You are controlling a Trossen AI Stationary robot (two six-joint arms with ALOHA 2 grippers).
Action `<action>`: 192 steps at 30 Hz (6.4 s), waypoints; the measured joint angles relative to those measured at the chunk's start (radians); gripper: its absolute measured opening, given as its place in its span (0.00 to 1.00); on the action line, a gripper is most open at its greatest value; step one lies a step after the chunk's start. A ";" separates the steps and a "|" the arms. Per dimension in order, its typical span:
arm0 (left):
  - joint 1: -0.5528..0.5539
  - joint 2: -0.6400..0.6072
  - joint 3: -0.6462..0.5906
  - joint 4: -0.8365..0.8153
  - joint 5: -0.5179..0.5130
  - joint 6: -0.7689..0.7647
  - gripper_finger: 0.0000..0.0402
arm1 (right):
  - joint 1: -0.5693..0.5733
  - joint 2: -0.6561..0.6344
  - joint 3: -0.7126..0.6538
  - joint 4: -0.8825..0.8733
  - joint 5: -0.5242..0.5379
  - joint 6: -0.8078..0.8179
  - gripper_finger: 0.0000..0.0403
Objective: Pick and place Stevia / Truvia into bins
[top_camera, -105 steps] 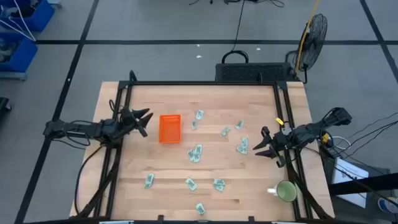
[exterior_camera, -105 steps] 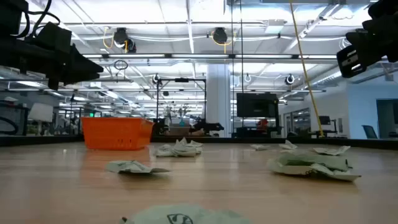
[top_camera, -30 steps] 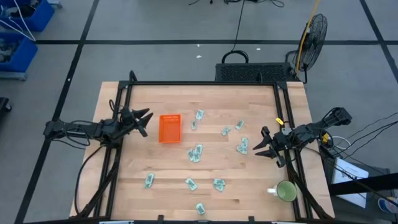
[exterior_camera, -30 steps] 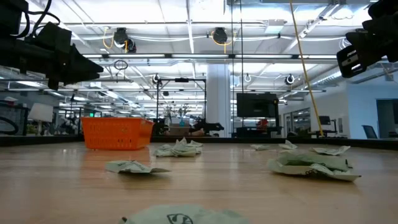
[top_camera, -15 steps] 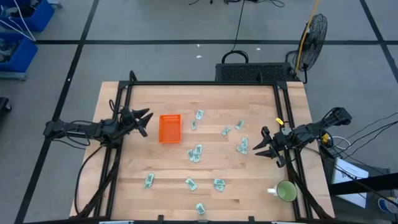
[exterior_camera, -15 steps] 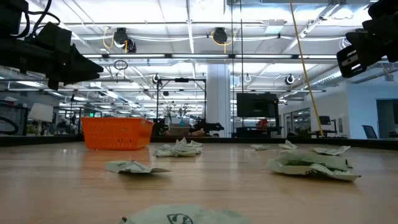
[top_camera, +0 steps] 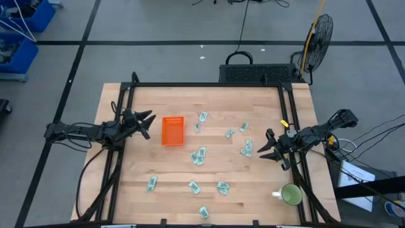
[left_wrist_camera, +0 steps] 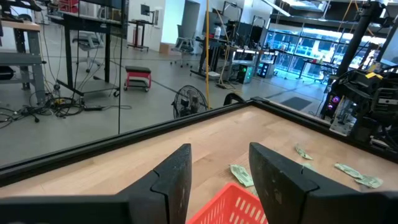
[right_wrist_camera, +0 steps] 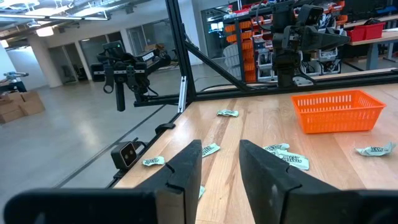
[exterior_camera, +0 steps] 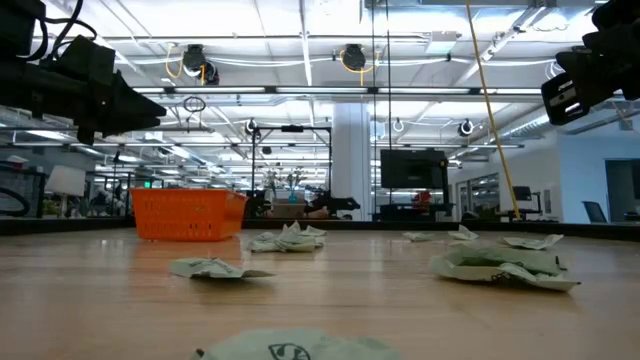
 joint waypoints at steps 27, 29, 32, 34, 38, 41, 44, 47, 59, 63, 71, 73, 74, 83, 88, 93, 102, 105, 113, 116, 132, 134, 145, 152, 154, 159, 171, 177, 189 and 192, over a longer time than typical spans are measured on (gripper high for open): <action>0.000 0.000 0.000 0.000 0.000 0.000 0.41 | 0.000 0.000 0.000 0.000 0.000 0.000 0.25; 0.000 0.000 0.000 0.000 0.000 0.000 0.41 | 0.000 0.000 0.000 0.000 0.000 0.000 0.25; 0.000 0.000 0.000 0.000 0.000 0.000 0.41 | 0.000 0.000 0.000 0.000 0.000 0.000 0.25; 0.000 0.000 0.000 0.000 0.000 0.000 0.41 | 0.000 0.000 0.000 0.000 0.000 0.000 0.25; 0.000 0.000 0.000 0.000 0.000 0.000 0.41 | 0.000 0.000 0.000 0.000 0.000 0.000 0.25; 0.000 0.000 0.000 0.000 0.000 0.000 0.41 | 0.000 0.000 0.000 0.000 0.000 0.000 0.25; 0.000 0.000 0.000 0.000 0.000 0.000 0.41 | 0.000 0.000 0.000 0.000 0.000 0.000 0.25; 0.000 0.000 0.000 0.000 -0.002 0.040 0.41 | 0.000 0.000 0.000 0.000 0.000 0.000 0.25; 0.000 0.000 0.000 0.000 -0.001 0.175 0.41 | 0.000 0.000 0.000 0.000 0.000 0.000 0.25; 0.000 0.000 0.000 0.006 -0.001 0.175 0.41 | 0.000 0.000 0.000 0.000 0.000 0.000 0.25; 0.000 0.000 0.000 0.009 0.000 0.163 0.41 | 0.000 0.000 0.000 0.000 0.000 0.000 0.25; 0.000 0.000 0.000 0.012 0.000 0.162 0.41 | 0.000 0.000 0.000 0.000 0.000 0.000 0.25; 0.000 0.000 0.000 0.013 0.000 0.160 0.41 | 0.000 0.000 0.000 0.000 0.000 0.000 0.25; 0.000 0.000 0.000 0.104 -0.013 0.323 0.41 | 0.000 0.000 0.000 0.000 0.000 0.000 0.25; 0.000 0.000 0.000 0.214 -0.031 0.567 0.41 | 0.000 0.000 0.000 0.000 0.000 0.000 0.25; 0.000 0.000 0.000 0.413 -0.093 0.599 0.41 | 0.000 0.000 0.000 0.000 0.000 0.000 0.25; 0.000 0.157 0.382 0.050 -0.177 0.617 0.41 | 0.000 0.000 0.000 0.002 0.000 0.000 0.25; 0.000 0.278 0.567 -0.093 -0.222 0.597 0.41 | 0.000 0.000 0.000 0.004 0.000 0.000 0.25; 0.000 0.487 0.759 -0.136 -0.220 0.592 0.41 | 0.000 0.000 0.000 0.005 0.000 0.000 0.25; 0.000 0.525 0.759 -0.144 -0.220 0.590 0.41 | 0.000 0.000 0.000 0.006 0.000 0.000 0.25; 0.000 0.673 0.759 -0.152 -0.044 0.585 0.41 | 0.000 0.000 0.000 0.006 0.000 0.000 0.25; 0.000 0.685 0.759 -0.152 0.022 0.586 0.41 | 0.000 0.000 0.000 0.006 0.000 0.000 0.25; 0.000 0.733 0.759 -0.158 0.043 0.590 0.41 | 0.000 0.000 0.000 0.007 0.000 0.000 0.25; 0.000 0.743 0.759 -0.157 0.042 0.593 0.41 | 0.000 0.000 0.000 0.007 0.000 0.000 0.25; 0.000 0.744 0.759 -0.160 0.048 0.584 0.41 | 0.000 0.000 0.000 0.007 0.000 0.000 0.25; 0.000 0.744 0.759 -0.160 0.087 0.496 0.41 | 0.000 0.000 0.000 0.007 0.000 0.000 0.25; 0.000 0.743 0.759 -0.151 0.091 0.485 0.41 | 0.000 0.000 0.000 0.059 0.086 -0.005 0.25; 0.000 0.743 0.759 -0.157 0.091 0.444 0.41 | 0.000 0.000 0.000 0.074 0.134 -0.128 0.25; 0.000 0.743 0.759 -0.165 0.096 0.434 0.41 | 0.000 0.000 0.000 0.074 0.132 -0.158 0.25; 0.000 0.743 0.759 -0.165 0.096 0.436 0.41 | 0.000 0.000 0.000 0.074 0.132 -0.158 0.25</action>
